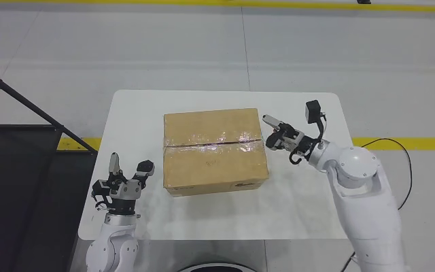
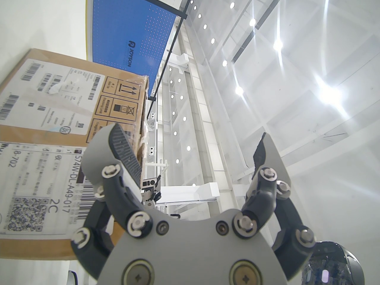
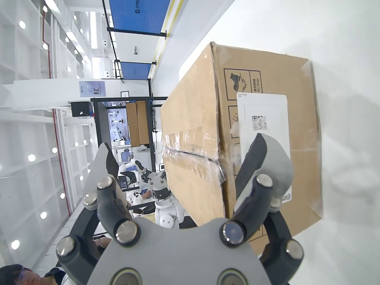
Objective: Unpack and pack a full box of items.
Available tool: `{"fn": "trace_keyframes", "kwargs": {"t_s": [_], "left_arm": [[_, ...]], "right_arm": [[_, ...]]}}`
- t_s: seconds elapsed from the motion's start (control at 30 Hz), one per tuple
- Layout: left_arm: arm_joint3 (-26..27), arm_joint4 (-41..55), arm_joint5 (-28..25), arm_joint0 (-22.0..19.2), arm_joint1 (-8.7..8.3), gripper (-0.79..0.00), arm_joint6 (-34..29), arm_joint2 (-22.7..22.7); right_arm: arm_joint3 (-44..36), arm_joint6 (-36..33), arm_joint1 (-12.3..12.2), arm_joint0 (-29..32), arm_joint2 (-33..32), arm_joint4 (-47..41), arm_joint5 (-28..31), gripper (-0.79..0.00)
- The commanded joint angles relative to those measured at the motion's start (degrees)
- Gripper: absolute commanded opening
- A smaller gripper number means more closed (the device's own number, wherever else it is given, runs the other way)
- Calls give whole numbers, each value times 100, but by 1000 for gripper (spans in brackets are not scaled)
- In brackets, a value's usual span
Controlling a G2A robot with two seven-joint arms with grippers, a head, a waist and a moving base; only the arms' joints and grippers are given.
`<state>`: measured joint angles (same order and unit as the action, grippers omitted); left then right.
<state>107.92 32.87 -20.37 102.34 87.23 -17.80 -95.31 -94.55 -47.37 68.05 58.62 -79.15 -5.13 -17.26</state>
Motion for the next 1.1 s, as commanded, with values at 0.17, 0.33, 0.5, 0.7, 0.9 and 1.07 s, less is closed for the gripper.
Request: {"fn": "trace_keyframes", "kwargs": {"t_s": [0.17,0.33,0.5,0.7,0.9,1.07], "left_arm": [[0,0,0,0,0,0,0,0],[0,0,0,0,0,0,0,0],[0,0,0,0,0,0,0,0],[0,0,0,0,0,0,0,0],[0,0,0,0,0,0,0,0],[0,0,0,0,0,0,0,0]], "right_arm": [[293,-302,-9,-198,293,60,53,0],[189,-2,-53,-174,85,187,-11,0],[-131,272,-91,32,-176,89,39,0],[-81,250,-60,134,24,-336,446,0],[317,114,-26,-112,431,-305,487,0],[492,72,-43,-125,406,-364,488,0]]}}
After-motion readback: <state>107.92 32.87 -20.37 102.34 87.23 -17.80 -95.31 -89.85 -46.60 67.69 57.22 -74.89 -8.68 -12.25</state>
